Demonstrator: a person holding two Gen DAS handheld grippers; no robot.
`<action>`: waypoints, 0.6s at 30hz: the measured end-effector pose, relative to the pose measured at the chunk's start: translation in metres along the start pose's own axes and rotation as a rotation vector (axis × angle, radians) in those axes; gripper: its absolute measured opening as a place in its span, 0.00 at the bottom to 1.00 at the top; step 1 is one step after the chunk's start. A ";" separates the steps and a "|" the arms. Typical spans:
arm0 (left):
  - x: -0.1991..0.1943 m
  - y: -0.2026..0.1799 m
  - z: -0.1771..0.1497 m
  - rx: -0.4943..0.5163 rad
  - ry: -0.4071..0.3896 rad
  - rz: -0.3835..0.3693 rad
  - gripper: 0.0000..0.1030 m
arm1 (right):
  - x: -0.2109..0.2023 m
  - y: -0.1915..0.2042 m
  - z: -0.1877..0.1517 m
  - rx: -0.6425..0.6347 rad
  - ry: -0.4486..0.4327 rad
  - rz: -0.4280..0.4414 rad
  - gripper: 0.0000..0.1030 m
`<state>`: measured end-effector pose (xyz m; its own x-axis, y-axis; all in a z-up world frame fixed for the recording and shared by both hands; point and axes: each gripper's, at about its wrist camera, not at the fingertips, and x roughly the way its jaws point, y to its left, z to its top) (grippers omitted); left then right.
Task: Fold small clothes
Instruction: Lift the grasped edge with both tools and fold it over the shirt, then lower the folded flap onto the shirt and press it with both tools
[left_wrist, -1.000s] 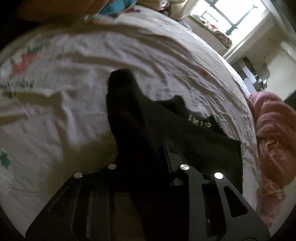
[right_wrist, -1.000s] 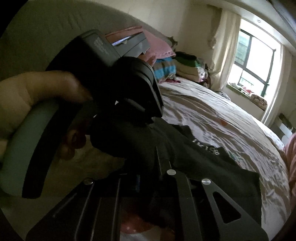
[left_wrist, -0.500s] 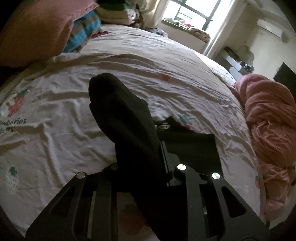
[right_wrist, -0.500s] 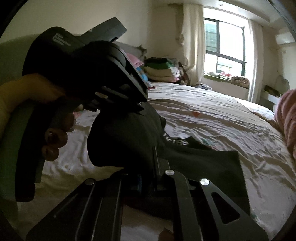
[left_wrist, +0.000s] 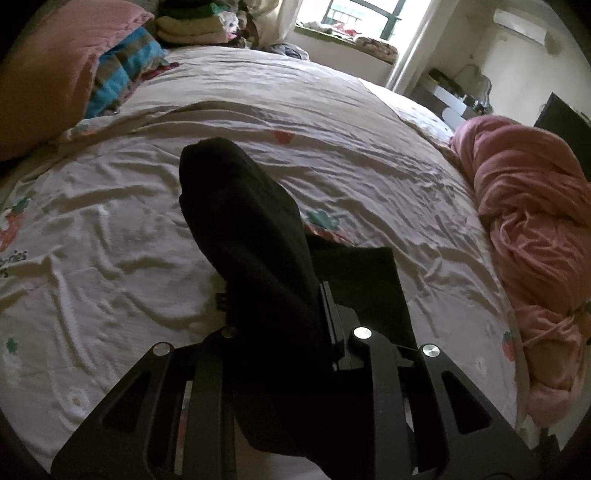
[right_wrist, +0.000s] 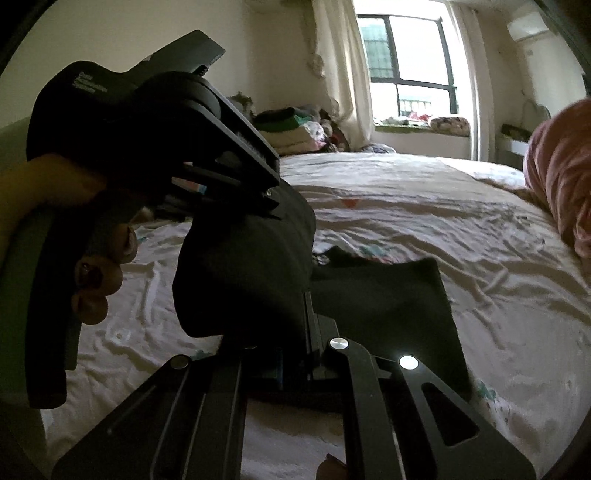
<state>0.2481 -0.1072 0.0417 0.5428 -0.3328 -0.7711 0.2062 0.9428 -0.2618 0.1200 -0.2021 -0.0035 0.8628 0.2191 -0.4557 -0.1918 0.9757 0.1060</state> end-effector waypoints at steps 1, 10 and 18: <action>0.004 -0.004 -0.001 0.004 0.009 -0.001 0.15 | 0.001 -0.004 -0.001 0.014 0.009 0.003 0.06; 0.032 -0.031 -0.006 0.051 0.057 0.012 0.16 | 0.008 -0.042 -0.015 0.151 0.094 0.031 0.06; 0.058 -0.043 -0.011 0.051 0.111 -0.007 0.22 | 0.020 -0.073 -0.031 0.294 0.182 0.063 0.07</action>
<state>0.2615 -0.1668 0.0014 0.4483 -0.3324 -0.8298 0.2524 0.9376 -0.2393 0.1372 -0.2685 -0.0476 0.7509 0.3021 -0.5873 -0.0768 0.9231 0.3767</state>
